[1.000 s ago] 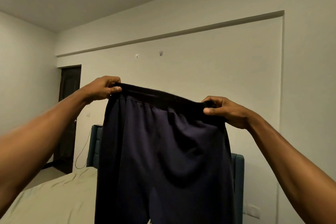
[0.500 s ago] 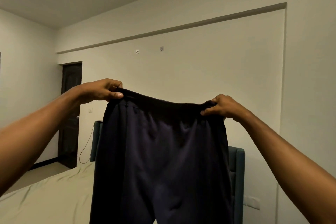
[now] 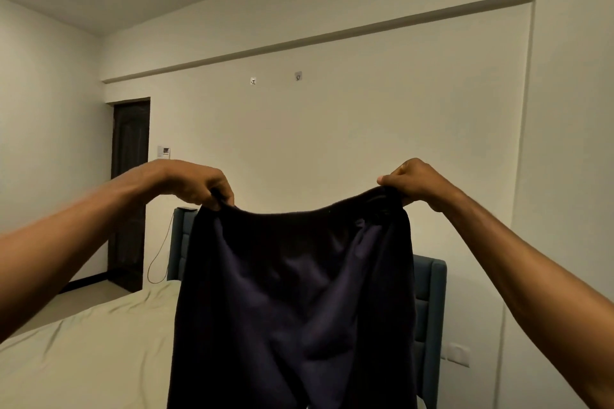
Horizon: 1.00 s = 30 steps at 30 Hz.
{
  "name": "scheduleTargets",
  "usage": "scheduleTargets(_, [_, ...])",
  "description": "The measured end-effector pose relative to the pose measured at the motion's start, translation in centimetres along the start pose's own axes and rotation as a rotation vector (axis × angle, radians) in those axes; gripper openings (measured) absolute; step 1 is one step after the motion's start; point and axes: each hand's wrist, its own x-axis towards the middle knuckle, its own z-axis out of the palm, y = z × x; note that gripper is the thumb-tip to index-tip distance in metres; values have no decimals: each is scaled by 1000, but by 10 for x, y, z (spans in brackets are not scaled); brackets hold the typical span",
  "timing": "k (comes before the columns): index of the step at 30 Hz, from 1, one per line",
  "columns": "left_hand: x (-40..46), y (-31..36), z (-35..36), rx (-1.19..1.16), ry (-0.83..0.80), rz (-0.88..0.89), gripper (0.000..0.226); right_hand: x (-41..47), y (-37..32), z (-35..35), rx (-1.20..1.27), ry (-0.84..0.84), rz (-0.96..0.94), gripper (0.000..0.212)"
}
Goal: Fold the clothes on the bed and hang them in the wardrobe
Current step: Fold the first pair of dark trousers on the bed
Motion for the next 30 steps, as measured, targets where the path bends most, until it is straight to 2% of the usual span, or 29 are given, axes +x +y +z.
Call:
scheduleTargets(4, [2,21,9,125,-133,-130,31,0,0,7,10,88,-18,29])
scheduleTargets(7, [0,18,8,101,-91,-159,25,1,-1,7,141,173,-45,27])
scheduleTargets(13, [-6,-8,7,-61,378,-106,14,-1,-3,-2,322,347,-75,27])
scheduleTargets(16, [1,-8,17,79,598,-107,8,-1,-16,-3,209,443,-138,41])
scheduleTargets(18, [3,-4,19,131,769,-98,13,-1,-24,-4,126,523,-175,54])
scheduleTargets(21, [5,2,18,232,1025,-61,25,-4,-33,-3,42,629,-172,55])
scheduleTargets(23, [5,8,18,286,1129,-38,26,-4,-33,-2,42,679,-148,56])
scheduleTargets(27, [7,15,15,232,1351,-42,23,2,-27,-5,48,757,-100,57])
scheduleTargets(30, [11,27,11,136,1518,-74,11,7,-27,-8,5,840,-85,49])
